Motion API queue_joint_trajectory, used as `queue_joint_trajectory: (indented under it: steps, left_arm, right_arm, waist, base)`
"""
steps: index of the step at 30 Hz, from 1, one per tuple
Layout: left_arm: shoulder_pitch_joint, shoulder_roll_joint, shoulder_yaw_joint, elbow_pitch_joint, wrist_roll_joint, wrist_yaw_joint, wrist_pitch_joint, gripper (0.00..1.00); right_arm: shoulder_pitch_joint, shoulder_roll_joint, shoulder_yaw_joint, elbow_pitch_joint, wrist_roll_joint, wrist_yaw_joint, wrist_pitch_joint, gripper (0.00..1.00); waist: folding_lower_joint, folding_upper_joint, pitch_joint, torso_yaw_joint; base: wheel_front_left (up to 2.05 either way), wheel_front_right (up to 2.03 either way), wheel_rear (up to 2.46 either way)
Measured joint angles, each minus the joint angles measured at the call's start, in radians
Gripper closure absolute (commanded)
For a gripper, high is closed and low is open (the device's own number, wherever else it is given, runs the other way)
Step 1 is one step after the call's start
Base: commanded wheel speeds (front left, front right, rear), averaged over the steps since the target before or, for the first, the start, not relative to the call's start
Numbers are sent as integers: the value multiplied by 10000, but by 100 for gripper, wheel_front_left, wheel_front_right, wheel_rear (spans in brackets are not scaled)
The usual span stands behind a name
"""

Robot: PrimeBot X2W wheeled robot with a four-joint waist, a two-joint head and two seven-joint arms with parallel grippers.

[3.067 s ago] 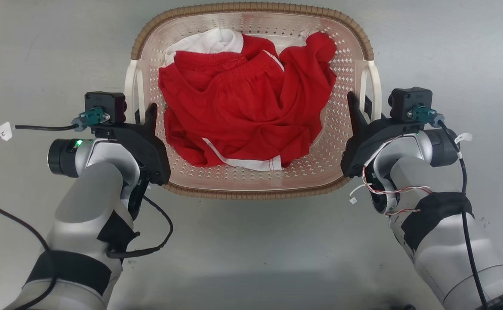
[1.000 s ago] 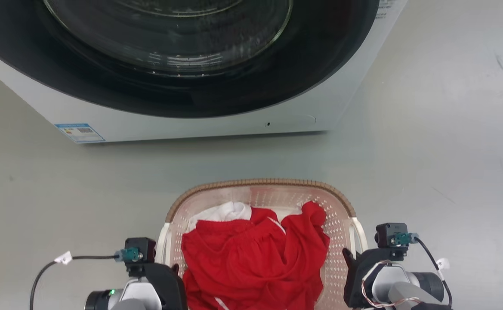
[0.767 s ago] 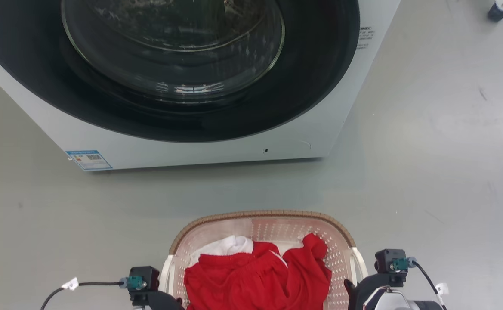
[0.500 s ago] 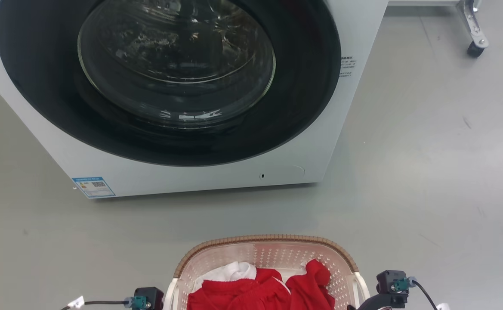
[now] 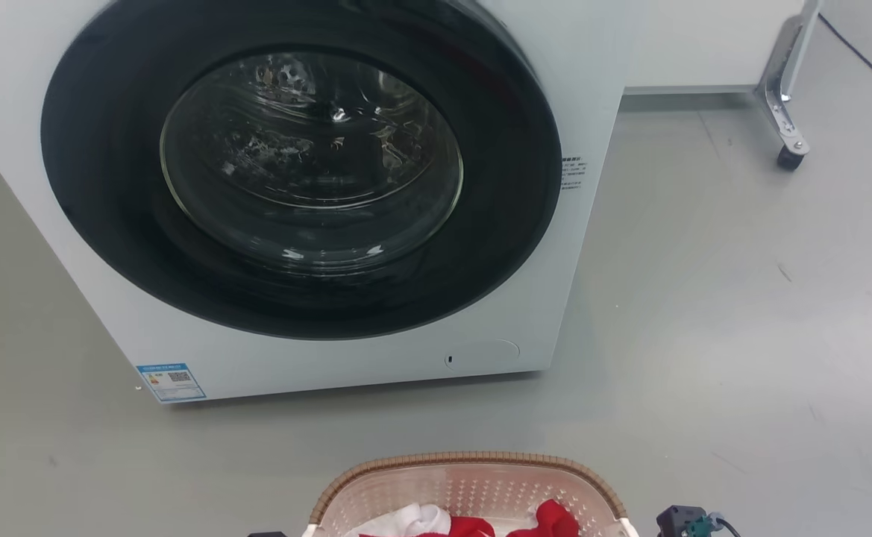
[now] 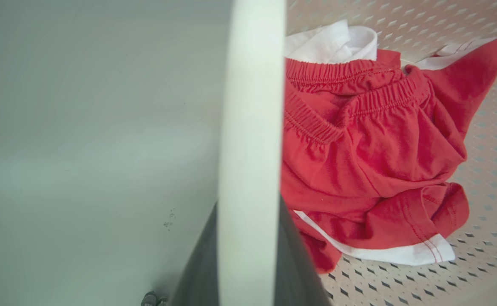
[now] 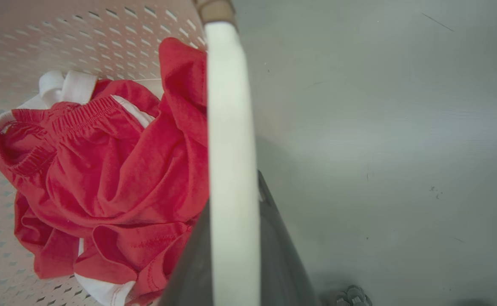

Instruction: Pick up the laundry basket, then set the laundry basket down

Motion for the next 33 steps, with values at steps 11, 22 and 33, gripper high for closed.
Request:
queue_joint_trajectory:
  steps: [11, 22, 33]
  left_arm:
    - [133, 44, -368, -38, -485, 247, 523, 100]
    - [274, 48, -646, -50, -755, 405, 849, 100]
    - [309, 81, -899, -84, -1137, 525, 980, 100]
  right_arm:
    - [178, -44, 221, -77, 201, 29, 577, 100]
    - [331, -59, 320, -61, 345, 29, 926, 100]
    - [333, -79, 416, -63, 516, 29, 1120, 100]
  waist:
    - [1, 0, -488, -12]
    - [1, 1, -608, -37]
    - [1, 2, -628, -10]
  base:
    - [0, 0, 0]
    - [0, 0, 0]
    - [0, 0, 0]
